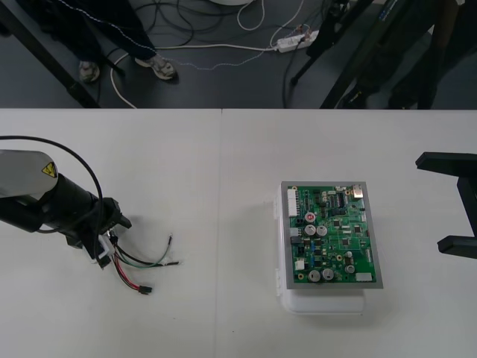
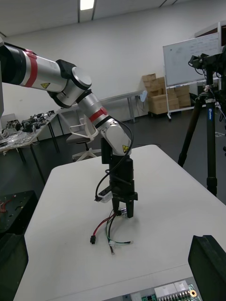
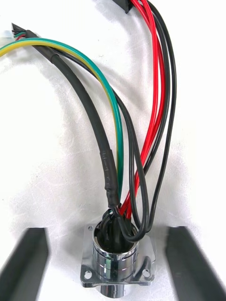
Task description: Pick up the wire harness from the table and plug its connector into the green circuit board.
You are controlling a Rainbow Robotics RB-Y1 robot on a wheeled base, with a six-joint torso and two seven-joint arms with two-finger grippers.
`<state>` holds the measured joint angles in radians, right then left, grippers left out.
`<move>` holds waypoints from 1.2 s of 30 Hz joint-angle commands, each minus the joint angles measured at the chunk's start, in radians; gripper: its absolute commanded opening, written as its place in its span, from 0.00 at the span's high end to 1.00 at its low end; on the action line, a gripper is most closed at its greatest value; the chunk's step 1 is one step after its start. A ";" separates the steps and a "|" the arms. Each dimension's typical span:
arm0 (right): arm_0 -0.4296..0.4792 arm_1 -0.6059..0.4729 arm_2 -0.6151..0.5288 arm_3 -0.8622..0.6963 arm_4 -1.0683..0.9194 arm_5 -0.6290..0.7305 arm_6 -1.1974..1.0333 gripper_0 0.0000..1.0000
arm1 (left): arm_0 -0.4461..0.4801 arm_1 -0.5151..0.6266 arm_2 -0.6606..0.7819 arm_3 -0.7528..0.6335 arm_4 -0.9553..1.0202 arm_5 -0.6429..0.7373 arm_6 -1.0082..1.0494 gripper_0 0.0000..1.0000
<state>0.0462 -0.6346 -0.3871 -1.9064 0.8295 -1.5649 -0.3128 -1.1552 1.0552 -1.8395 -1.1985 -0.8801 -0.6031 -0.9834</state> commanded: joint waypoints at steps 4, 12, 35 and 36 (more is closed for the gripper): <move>-0.006 -0.022 0.010 -0.016 0.017 -0.006 0.029 0.00 | 0.019 -0.027 -0.015 0.010 -0.016 0.032 -0.052 0.88; -0.006 -0.022 0.010 -0.017 0.020 -0.006 0.031 0.00 | 0.026 -0.040 -0.015 0.022 0.000 0.032 -0.052 1.00; -0.006 -0.022 0.010 -0.017 0.020 -0.006 0.031 0.00 | -0.041 0.032 0.183 0.036 0.007 -0.201 0.005 1.00; -0.006 -0.022 0.010 -0.017 0.020 -0.006 0.031 0.00 | -0.041 0.040 0.203 0.036 0.006 -0.225 0.011 1.00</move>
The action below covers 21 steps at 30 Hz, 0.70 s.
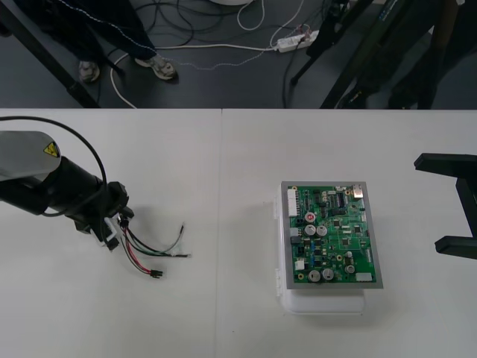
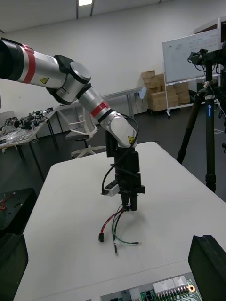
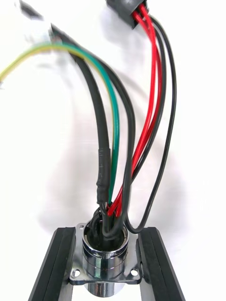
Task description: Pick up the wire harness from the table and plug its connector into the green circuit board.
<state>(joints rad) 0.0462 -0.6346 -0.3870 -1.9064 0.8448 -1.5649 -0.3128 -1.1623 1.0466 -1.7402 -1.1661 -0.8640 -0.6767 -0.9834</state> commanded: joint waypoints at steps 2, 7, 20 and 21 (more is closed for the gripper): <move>-0.006 -0.022 0.010 -0.017 0.005 -0.006 0.031 0.00 | -0.034 0.059 0.139 0.003 -0.013 -0.196 0.022 1.00; -0.006 -0.022 0.010 -0.017 0.005 -0.006 0.031 0.00 | -0.034 0.099 0.231 0.003 -0.010 -0.322 0.091 1.00; -0.006 -0.022 0.010 -0.017 0.005 -0.006 0.031 0.00 | -0.033 0.207 0.392 -0.081 0.048 -0.552 0.354 1.00; -0.006 -0.022 0.010 -0.017 0.005 -0.006 0.031 0.00 | -0.033 0.213 0.406 -0.086 0.056 -0.569 0.377 1.00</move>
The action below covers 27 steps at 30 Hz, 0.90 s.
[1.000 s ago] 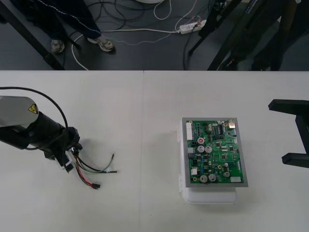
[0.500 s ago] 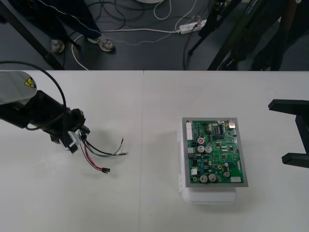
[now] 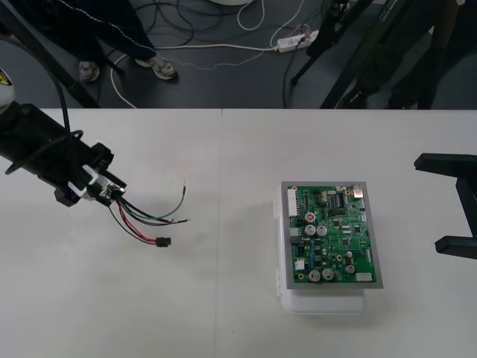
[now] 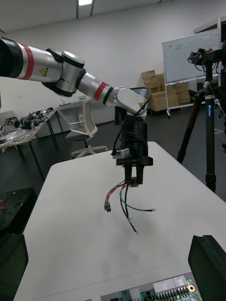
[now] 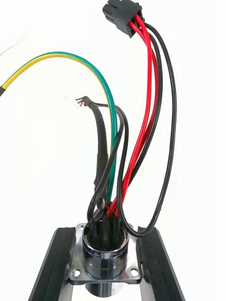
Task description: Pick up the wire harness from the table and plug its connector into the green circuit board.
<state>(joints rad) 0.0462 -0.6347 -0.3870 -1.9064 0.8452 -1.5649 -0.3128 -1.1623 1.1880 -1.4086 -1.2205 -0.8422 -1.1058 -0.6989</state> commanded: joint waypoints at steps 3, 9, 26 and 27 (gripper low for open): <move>-0.006 -0.022 0.010 -0.017 0.005 -0.006 0.031 0.00 | -0.033 0.085 0.114 -0.034 0.055 -0.194 0.156 1.00; -0.006 -0.022 0.010 -0.017 0.005 -0.006 0.031 0.00 | -0.033 0.091 0.224 -0.037 0.080 -0.318 0.305 1.00; 0.001 -0.049 -0.003 -0.008 0.012 -0.006 0.031 0.00 | -0.033 0.021 0.507 0.036 0.138 -0.465 0.688 1.00; 0.001 -0.051 -0.003 -0.008 0.011 -0.006 0.029 0.00 | -0.033 0.019 0.508 0.036 0.143 -0.465 0.696 1.00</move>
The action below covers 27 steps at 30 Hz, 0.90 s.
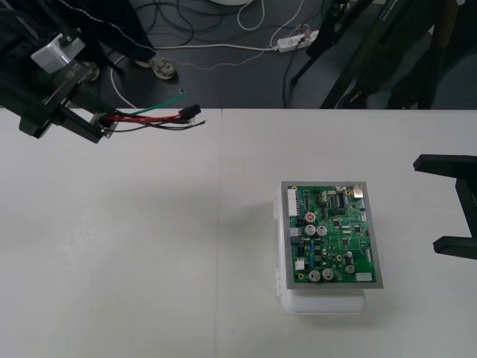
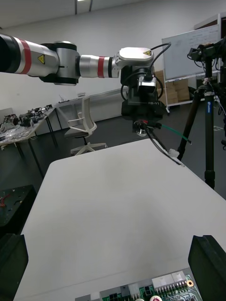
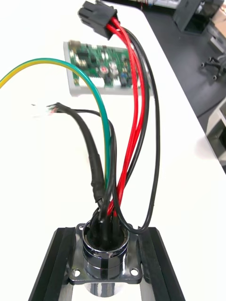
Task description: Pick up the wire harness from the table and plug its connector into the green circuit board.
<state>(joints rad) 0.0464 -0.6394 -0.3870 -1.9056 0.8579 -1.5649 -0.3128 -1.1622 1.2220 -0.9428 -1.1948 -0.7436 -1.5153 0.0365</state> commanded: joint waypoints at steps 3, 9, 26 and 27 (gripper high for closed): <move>-0.007 -0.052 -0.003 -0.009 -0.003 -0.006 0.031 0.00 | -0.033 -0.036 0.072 0.015 0.049 -0.055 0.000 1.00; -0.030 -0.075 -0.012 -0.009 -0.011 -0.006 0.029 0.00 | -0.033 -0.076 0.145 0.023 0.044 -0.055 0.109 1.00; -0.142 -0.118 -0.012 -0.007 -0.008 -0.006 0.026 0.00 | 0.069 -0.188 0.412 -0.043 -0.056 -0.055 0.385 1.00; -0.149 -0.120 -0.012 -0.004 -0.008 -0.006 0.024 0.00 | 0.092 -0.197 0.435 -0.057 -0.056 -0.055 0.388 1.00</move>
<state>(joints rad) -0.0546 -0.7139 -0.3870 -1.9054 0.8575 -1.5649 -0.3128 -1.1273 1.0535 -0.5973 -1.1970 -0.7965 -1.5333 0.4342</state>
